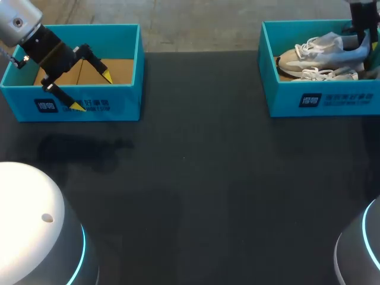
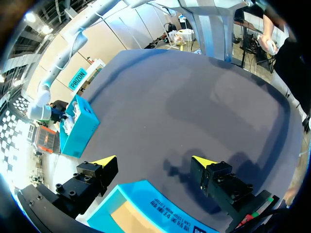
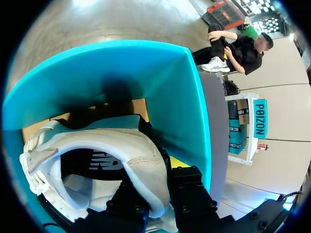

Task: Take the shoe out of the shoebox, open the shoe tongue, remove and reinsert the insole, then place the shoe into the shoebox

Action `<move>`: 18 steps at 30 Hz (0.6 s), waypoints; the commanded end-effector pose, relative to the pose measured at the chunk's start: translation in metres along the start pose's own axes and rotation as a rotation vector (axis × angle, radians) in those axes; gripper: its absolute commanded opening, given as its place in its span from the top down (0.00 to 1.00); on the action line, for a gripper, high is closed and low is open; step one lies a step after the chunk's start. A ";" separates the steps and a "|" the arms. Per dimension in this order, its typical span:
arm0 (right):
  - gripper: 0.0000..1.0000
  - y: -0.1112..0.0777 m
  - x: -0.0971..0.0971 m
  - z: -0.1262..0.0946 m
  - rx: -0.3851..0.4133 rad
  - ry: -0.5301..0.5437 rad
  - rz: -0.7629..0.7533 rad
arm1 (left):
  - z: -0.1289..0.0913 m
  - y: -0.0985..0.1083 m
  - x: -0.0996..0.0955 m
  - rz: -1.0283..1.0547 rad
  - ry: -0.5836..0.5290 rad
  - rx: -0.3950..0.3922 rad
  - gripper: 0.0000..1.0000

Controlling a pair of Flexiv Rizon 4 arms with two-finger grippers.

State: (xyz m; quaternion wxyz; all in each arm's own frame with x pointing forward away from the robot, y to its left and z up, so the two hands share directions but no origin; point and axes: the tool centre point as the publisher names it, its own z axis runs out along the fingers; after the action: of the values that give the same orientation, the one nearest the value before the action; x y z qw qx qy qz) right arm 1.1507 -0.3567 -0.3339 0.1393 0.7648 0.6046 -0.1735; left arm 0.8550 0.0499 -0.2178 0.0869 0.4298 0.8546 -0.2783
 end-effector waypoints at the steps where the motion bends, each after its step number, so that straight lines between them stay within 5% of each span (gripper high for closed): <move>1: 1.00 0.003 0.003 0.005 0.001 -0.005 0.000 | 0.000 0.001 -0.001 0.000 0.004 0.000 0.00; 18: 1.00 0.013 0.013 0.016 -0.012 0.003 -0.013 | 0.000 0.001 -0.001 0.000 0.004 0.000 0.00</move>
State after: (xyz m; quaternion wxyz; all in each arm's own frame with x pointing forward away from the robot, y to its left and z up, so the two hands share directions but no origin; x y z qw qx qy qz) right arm 1.1567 -0.3556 -0.3529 0.1458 0.7597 0.6119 -0.1649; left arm 0.8550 0.0499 -0.2178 0.0869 0.4298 0.8546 -0.2783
